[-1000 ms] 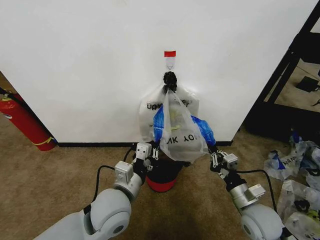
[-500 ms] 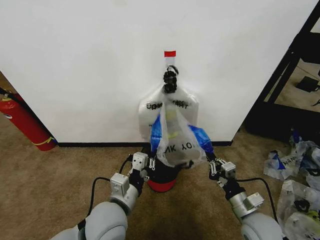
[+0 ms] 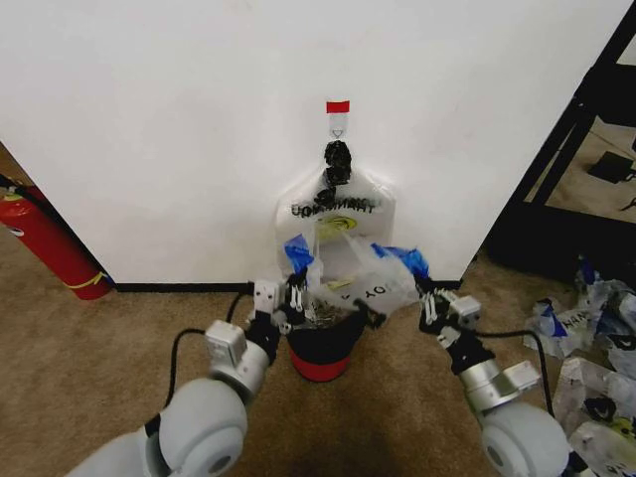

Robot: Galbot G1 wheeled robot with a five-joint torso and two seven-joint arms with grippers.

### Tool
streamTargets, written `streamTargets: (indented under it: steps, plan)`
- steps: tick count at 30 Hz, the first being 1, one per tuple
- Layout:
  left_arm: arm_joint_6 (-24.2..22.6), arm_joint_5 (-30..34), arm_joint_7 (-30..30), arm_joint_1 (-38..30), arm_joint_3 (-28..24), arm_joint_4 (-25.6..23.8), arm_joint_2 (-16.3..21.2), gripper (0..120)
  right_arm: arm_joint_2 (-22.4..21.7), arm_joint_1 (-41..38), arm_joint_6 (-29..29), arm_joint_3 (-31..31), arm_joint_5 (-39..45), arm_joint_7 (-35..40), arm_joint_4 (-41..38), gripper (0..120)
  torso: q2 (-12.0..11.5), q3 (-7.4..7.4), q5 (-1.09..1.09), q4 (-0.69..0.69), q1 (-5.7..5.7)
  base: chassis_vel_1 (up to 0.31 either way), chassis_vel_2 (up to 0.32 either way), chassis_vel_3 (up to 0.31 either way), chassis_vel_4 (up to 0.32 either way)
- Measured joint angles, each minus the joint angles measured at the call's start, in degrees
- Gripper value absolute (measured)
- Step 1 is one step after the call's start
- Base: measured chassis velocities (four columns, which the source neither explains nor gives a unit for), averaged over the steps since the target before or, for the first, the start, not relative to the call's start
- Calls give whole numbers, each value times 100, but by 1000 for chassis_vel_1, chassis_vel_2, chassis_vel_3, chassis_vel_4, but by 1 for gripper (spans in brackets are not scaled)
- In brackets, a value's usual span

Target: Pick up the garbage bag from the wall and place it over the trash bin.

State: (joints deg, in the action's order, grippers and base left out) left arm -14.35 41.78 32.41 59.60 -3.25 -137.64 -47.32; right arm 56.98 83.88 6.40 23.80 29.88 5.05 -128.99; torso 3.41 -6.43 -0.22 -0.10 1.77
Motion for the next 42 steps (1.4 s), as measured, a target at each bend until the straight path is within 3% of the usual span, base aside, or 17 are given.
streamTargets:
  steps: [7, 13, 19, 25, 38, 42]
  plan:
    - [8, 201, -75, 23, 394, -248, 183, 0, -3, -282, -238, -129, 591, 82, -371, 0, 0, 0, 0, 1, 0, 0, 0, 0, 0]
    - [119, 183, -124, 14, 414, 108, 27, 0, 193, -621, -239, -401, 622, 72, -12, 0, 0, 0, 0, 0, 0, 0, 0, 0, 0]
    - [424, -82, -158, 76, 349, 965, -355, 0, 674, -1209, -220, -967, 858, 227, 748, 0, 0, 0, 0, 2, 0, 0, 0, 0, 0]
    - [588, -70, -158, 36, 347, 1330, -552, 0, 913, -1556, -160, -1135, 957, 234, 1090, 0, 0, -1, 0, 2, 1, 0, 0, 0, 0]
    - [560, -109, -140, -373, -21, 1595, -871, 0, 693, -1596, -338, -961, 1570, 404, 467, 0, 0, 0, -1, -1, 0, 0, 0, 0, 0]
    - [679, -198, -185, -347, 24, 1828, -811, 0, 927, -1441, -295, -1126, 1442, 343, 605, 0, 0, 0, 0, -1, 0, 0, 0, 0, 0]
